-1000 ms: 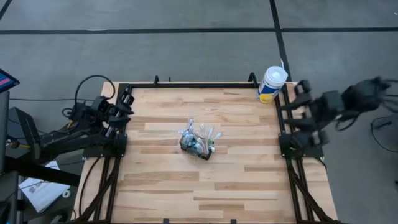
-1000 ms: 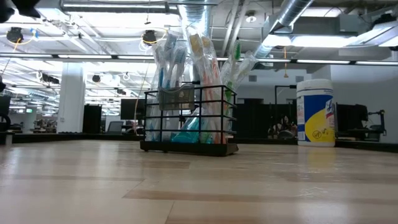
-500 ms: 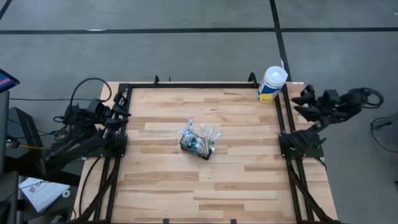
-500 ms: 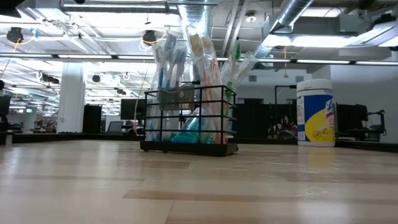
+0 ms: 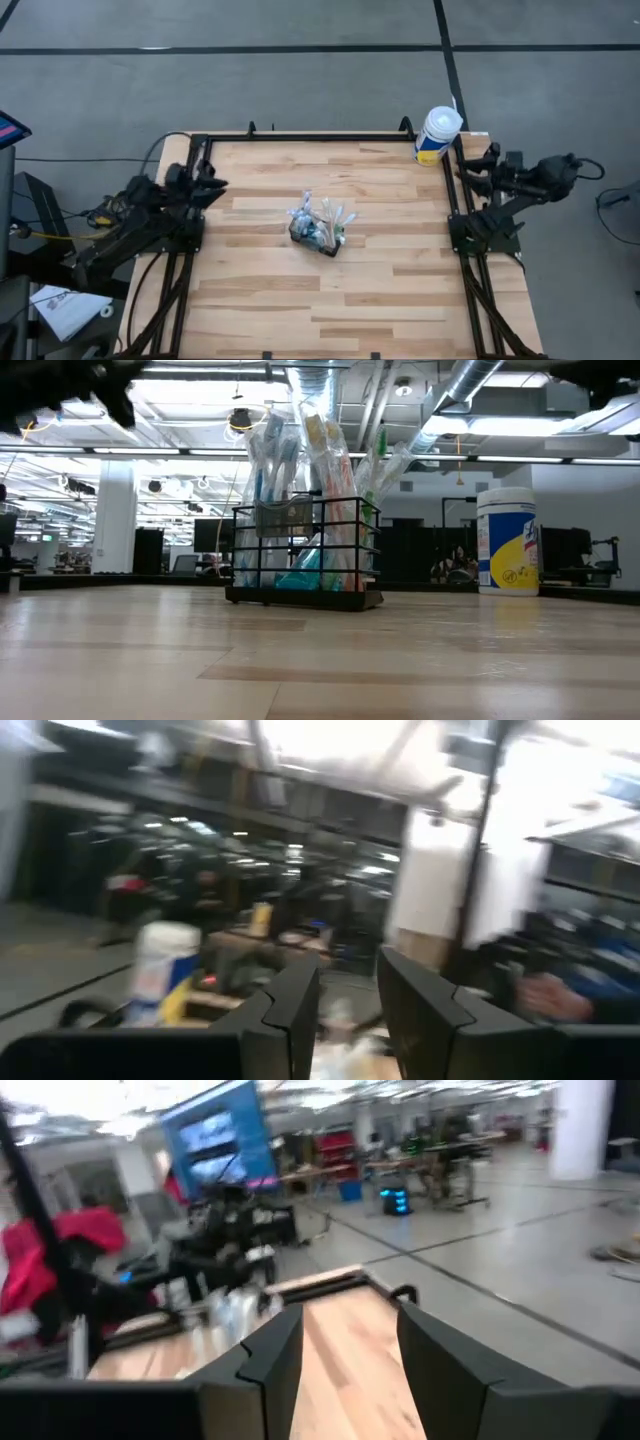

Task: Pick & Place toothbrushing station
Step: Return to Home Position

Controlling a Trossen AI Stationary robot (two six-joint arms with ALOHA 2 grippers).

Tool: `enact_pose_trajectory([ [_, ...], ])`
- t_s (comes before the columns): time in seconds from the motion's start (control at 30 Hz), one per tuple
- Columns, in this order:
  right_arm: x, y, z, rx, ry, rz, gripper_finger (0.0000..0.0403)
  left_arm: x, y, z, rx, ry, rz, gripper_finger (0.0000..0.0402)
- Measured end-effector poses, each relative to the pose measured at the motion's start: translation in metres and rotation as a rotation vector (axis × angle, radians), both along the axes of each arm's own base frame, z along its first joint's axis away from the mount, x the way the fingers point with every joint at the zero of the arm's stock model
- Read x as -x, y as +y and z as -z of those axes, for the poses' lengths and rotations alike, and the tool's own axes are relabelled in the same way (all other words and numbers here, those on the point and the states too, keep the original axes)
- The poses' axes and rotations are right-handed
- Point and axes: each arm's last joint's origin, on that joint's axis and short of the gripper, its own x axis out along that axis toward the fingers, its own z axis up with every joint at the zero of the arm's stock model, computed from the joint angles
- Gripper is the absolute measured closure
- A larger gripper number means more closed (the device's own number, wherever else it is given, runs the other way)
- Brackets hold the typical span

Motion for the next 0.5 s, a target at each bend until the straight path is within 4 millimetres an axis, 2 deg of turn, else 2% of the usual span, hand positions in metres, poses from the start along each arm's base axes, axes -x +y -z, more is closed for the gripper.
enact_pose_trajectory([
  [0.13,-0.011,0.004,0.017,0.006,0.061,0.087,0.0249,-0.008,0.009,0.026,0.083,0.025,-0.070,0.0302],
  [0.23,-0.017,0.006,0.023,-0.021,0.049,0.130,0.0249,-0.008,0.008,0.029,0.040,0.013,-0.081,0.0302],
  [0.37,-0.022,0.008,0.025,-0.022,0.016,0.148,0.0249,-0.012,0.012,0.045,0.020,0.066,-0.107,0.0302],
  [0.5,-0.035,0.014,0.037,-0.054,-0.010,0.150,0.0249,-0.014,0.015,0.055,0.073,0.139,-0.140,0.0302],
])
